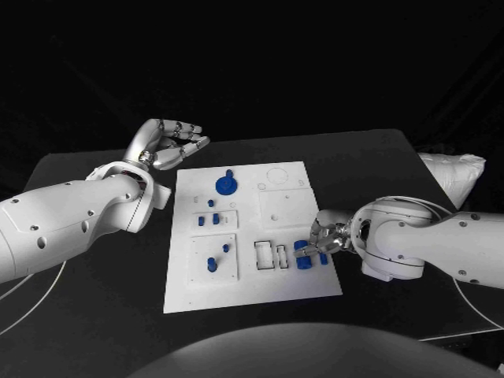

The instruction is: Assemble the parts on the task board

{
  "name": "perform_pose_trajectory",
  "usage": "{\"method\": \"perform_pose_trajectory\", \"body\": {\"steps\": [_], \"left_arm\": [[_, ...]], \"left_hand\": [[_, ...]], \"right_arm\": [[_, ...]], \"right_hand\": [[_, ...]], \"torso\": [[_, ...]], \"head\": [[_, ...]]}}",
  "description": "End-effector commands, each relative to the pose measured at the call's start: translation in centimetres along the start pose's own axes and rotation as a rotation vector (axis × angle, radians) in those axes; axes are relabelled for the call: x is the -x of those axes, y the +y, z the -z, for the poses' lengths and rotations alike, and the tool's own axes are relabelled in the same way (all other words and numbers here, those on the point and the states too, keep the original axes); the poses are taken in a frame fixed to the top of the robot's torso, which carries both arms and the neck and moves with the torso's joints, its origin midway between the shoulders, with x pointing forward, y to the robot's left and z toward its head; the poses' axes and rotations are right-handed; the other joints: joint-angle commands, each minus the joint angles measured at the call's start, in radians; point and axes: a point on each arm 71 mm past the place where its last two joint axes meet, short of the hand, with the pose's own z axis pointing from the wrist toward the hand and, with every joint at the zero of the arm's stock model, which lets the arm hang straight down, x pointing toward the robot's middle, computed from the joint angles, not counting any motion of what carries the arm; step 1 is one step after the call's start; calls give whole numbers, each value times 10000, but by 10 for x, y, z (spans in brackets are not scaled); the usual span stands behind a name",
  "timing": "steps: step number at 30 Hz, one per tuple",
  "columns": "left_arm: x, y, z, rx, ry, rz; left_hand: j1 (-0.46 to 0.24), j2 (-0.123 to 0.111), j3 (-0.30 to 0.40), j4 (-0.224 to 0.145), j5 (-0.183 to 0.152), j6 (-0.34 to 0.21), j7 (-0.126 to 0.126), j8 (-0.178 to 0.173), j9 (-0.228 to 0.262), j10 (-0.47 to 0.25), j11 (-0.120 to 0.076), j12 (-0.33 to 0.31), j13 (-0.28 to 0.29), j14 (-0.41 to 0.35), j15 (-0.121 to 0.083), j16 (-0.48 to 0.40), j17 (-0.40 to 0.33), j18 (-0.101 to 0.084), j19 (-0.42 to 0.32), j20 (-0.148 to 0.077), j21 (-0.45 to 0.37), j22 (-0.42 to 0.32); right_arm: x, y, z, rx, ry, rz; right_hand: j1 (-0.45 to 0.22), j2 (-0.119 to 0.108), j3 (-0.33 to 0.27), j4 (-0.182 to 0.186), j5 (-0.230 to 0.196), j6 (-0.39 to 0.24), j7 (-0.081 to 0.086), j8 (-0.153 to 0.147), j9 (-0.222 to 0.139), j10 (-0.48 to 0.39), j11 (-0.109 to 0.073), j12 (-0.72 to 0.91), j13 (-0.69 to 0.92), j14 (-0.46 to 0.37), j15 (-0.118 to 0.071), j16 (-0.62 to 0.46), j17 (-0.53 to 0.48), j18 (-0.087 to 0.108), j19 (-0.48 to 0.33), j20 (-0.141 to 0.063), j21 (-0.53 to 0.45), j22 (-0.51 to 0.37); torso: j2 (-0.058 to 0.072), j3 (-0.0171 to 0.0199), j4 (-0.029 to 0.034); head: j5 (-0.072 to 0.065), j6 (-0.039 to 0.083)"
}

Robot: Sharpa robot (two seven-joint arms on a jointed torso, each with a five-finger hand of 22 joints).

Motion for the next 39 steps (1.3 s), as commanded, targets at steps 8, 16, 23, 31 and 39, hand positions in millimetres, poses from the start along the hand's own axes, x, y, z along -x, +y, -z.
{"method": "perform_pose_trajectory", "body": {"steps": [8,16,23,31,39], "left_arm": [[-1,-2,0,-130,43,16],[-1,-2,0,-127,67,32],[-2,-3,0,-131,95,48],[-1,-2,1,-106,86,39],[0,-1,1,-80,74,30]], "left_hand": [[-21,55,-61,24,56,0,-22,11,9,49,30,-12,14,631,31,-23,1631,-150,1034,63,24,2635],[-19,59,-63,24,58,4,-24,14,10,51,29,-11,14,633,30,-22,1633,-150,1034,63,24,2635],[-3,85,-70,23,69,24,-32,29,17,64,21,-5,16,637,25,-17,1642,-150,1034,61,24,2635],[5,104,-71,24,74,31,-35,35,20,70,18,-3,16,640,22,-13,1649,-150,1034,60,24,2635],[5,104,-71,24,74,31,-35,35,20,70,18,-3,16,640,22,-13,1649,-150,1034,60,24,2635]], "right_arm": [[-14,7,-9,-92,664,183],[-18,12,-14,-138,931,275],[-20,14,-16,6,810,50],[-18,13,-14,333,491,-1235],[-17,5,-9,426,847,-3363]], "right_hand": [[119,187,225,-88,-153,-25,-31,-162,-74,1048,82,28,2633,1043,76,41,2630,-141,1046,28,43,2631],[657,433,809,-572,-583,391,-81,-517,-201,1048,42,28,2633,1043,113,41,2630,-141,1046,83,43,2631],[1931,568,1710,-1579,-217,872,-202,-1015,-445,1048,-59,28,2633,1043,54,41,2630,-141,1046,42,43,2631],[2242,314,2417,-2046,145,1708,-210,-2018,-1092,1048,-47,28,2633,1043,92,41,2630,-141,1046,38,43,2631],[2210,95,2872,-2284,330,2189,-293,-2586,-1462,1048,-113,28,2633,1043,47,41,2630,-141,1046,23,43,2631]], "torso": [[8,5,1],[8,7,-3],[-4,9,-1],[0,8,-8],[-4,0,-5]], "head": [[-5,1],[-31,1],[-34,1],[8,1],[71,1]]}}
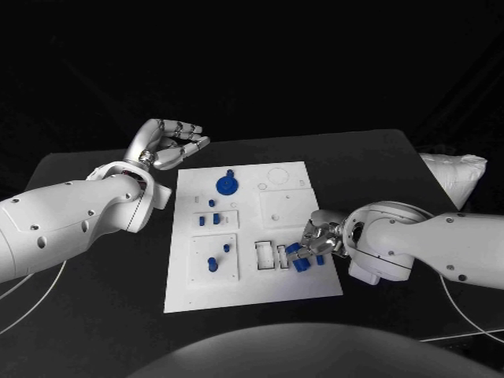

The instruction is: Assemble the parts on the task board

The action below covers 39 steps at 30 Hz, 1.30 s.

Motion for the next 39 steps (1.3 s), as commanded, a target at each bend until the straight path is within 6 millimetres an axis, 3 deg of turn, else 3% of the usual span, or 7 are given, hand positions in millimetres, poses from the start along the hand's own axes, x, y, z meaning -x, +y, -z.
{"method": "perform_pose_trajectory", "body": {"steps": [1,25,39], "left_arm": [[-1,-2,0,-94,72,23],[-1,-1,-1,-72,50,-8],[-1,0,-2,-59,39,-25]], "left_hand": [[4,104,-45,-4,38,31,-35,35,12,70,18,-3,16,640,22,-14,1642,-150,1034,60,24,2635],[16,126,-46,-4,44,39,-39,41,15,78,15,0,17,638,19,-14,1638,-150,1034,59,24,2635],[16,126,-46,-4,44,39,-39,41,15,78,15,0,17,638,19,-14,1638,-150,1034,59,24,2635]], "right_arm": [[-8,-4,1,70,668,-1654],[10,-5,5,449,688,-3389],[5,2,5,558,1643,-4681]], "right_hand": [[381,353,1711,-1641,74,319,-246,-27,-3125,1046,-78,28,2634,1044,-30,41,2633,-141,1047,21,44,2635],[229,157,1898,-1734,27,660,-298,-298,-3299,1046,-123,28,2634,1044,-65,41,2633,-141,1047,-7,44,2635],[196,118,1923,-1749,-11,742,-316,-339,-3324,1046,-140,28,2634,1044,-79,41,2633,-141,1047,-17,44,2635]], "torso": [[0,-8,-1],[-4,-1,3],[-2,-2,14]], "head": [[36,1],[78,1],[121,1]]}}
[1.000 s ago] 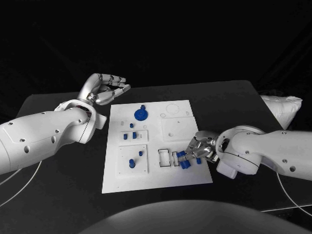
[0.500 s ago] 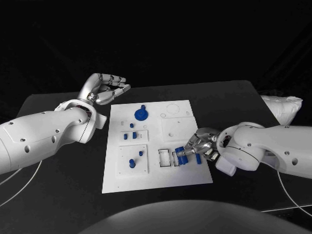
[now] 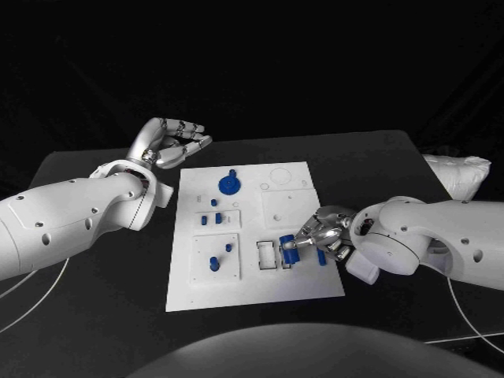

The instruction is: Assemble the parts on the task board

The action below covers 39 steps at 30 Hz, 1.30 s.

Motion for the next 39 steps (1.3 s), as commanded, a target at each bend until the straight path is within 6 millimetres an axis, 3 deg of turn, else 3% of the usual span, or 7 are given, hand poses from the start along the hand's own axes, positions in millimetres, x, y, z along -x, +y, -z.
{"method": "perform_pose_trajectory", "body": {"steps": [1,16,39], "left_arm": [[-2,-2,-1,-89,82,28],[-2,-2,-1,-95,76,29],[-1,-2,0,-94,60,31]], "left_hand": [[-28,83,-47,-4,44,39,-39,41,9,77,15,-1,17,638,19,-14,1643,-150,1034,59,24,2635],[-6,113,-57,-5,49,51,-46,51,14,95,8,6,18,640,12,-12,1645,-150,1034,56,24,2635],[12,126,-65,-7,55,58,-50,57,16,101,5,6,18,640,9,-11,1645,-150,1034,54,24,2635]], "right_arm": [[-5,2,-1,41,624,-789],[-18,9,-14,-565,1287,-1079],[-22,14,-20,-902,835,-296]], "right_hand": [[90,66,1236,-1169,-15,362,-288,41,3,1046,-35,27,2630,1044,-78,41,2634,-141,1047,-18,44,2629],[-51,39,1250,-1115,-107,476,-305,-34,-37,1046,-54,27,2630,1044,-99,41,2634,-141,1047,-36,44,2629],[-346,-49,1237,-980,-470,534,-248,-282,-150,1046,-20,27,2630,1044,-97,41,2634,-141,1047,-48,44,2629]], "torso": [[1,1,15],[3,-4,2],[3,-3,0]], "head": [[13,1],[77,1],[141,1]]}}
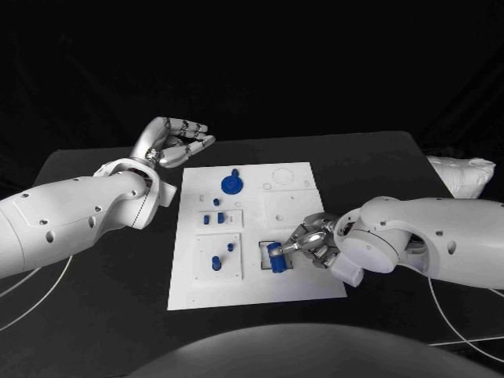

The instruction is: Assemble the parts on the task board

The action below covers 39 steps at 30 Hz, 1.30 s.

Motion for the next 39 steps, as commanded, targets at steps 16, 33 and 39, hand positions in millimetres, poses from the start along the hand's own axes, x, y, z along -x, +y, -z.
{"method": "perform_pose_trajectory", "body": {"steps": [16,33,39], "left_arm": [[-1,-2,1,-119,55,31],[-2,-2,0,-36,199,135],[-2,-2,0,-37,206,143]], "left_hand": [[17,131,-66,-8,58,22,-15,59,10,67,-33,7,11,641,9,-11,1649,-149,1034,53,24,2635],[50,151,-70,-12,78,31,-20,66,13,74,-38,8,10,637,4,-13,1640,-149,1034,51,24,2635],[50,151,-70,-12,78,31,-20,66,13,74,-38,8,10,637,4,-13,1640,-149,1034,51,24,2635]], "right_arm": [[-2,5,-5,12,-379,411],[-3,5,-6,-95,-235,483],[-3,4,-6,-104,-184,479]], "right_hand": [[-455,-83,614,-434,-537,478,-288,-272,-99,1045,35,28,2634,1042,16,41,2635,-141,1047,-17,44,2633],[-1654,-563,-252,278,-998,314,-116,-587,-198,1045,179,28,2634,1042,34,41,2635,-141,1047,16,44,2633],[-1685,-599,-318,298,-1007,286,-110,-605,-199,1045,184,28,2634,1042,38,41,2635,-141,1047,20,44,2633]], "torso": [[-3,-6,5],[-6,-3,0],[0,-7,1]], "head": [[25,1],[55,1],[56,1]]}}
